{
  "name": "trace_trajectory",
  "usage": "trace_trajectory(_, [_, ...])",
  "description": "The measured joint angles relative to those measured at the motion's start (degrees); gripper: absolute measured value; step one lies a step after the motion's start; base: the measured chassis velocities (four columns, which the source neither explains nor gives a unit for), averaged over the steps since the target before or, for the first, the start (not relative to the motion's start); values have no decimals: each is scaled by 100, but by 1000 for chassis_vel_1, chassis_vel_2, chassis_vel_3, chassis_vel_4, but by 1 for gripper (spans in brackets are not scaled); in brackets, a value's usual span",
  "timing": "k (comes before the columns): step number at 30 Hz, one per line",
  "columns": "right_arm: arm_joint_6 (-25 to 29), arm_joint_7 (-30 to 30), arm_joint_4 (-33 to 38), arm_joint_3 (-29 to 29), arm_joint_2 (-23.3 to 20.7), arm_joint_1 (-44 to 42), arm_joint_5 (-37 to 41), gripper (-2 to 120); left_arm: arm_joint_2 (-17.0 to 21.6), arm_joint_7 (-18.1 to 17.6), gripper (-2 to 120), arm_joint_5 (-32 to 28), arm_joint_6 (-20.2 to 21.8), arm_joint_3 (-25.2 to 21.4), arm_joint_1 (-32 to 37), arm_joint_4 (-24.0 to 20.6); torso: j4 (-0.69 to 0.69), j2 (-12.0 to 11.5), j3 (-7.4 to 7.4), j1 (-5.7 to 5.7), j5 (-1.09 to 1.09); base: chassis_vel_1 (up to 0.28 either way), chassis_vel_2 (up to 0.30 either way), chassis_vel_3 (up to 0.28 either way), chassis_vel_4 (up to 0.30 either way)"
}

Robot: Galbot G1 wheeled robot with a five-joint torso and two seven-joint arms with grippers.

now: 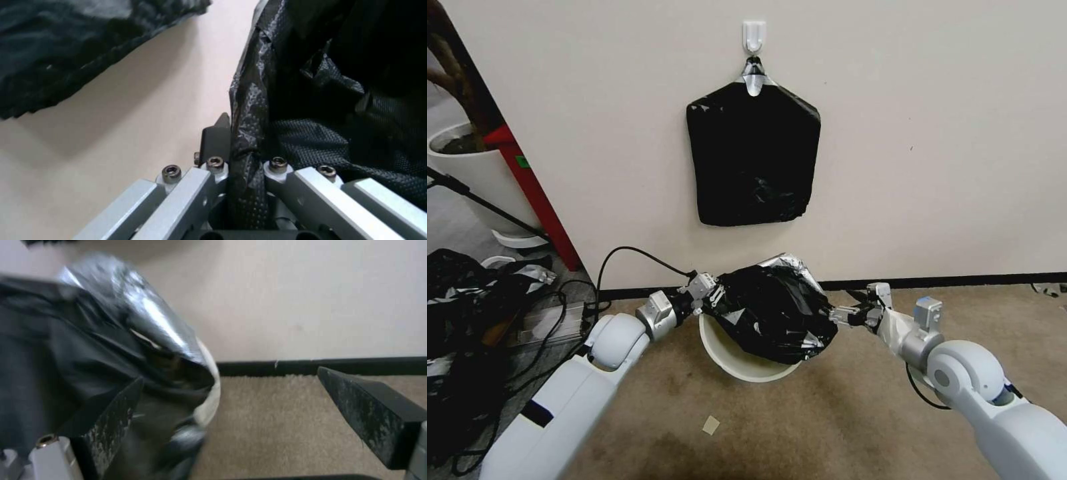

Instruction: Place a trash bag onto the trash bin.

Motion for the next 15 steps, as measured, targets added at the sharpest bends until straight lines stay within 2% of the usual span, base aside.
trace_trajectory(1, [8,114,119,-10,11,-28,37,100,-5,-60,3,-3,42,7,0,-7,0,0,0,0,0,0,0,0,0])
trace_trajectory(2, [120,350,667,-67,87,-214,117,100,-24,-266,3,-30,204,37,-4,-44,1,0,0,0,-2,0,0,0,0])
trace_trajectory(6, [229,315,1161,-227,165,-482,15,100,-44,-438,3,-95,367,81,-20,-72,0,0,-1,0,0,0,0,0,0])
trace_trajectory(8, [326,-45,1482,-512,244,-776,-646,100,-78,-540,3,-213,526,129,-70,-101,-2,0,-1,0,0,0,0,0,0])
trace_trajectory(15, [558,-395,1118,-627,307,-766,-1989,100,-103,-553,3,-464,709,153,-47,-246,-1,0,-1,0,1,0,0,0,0])
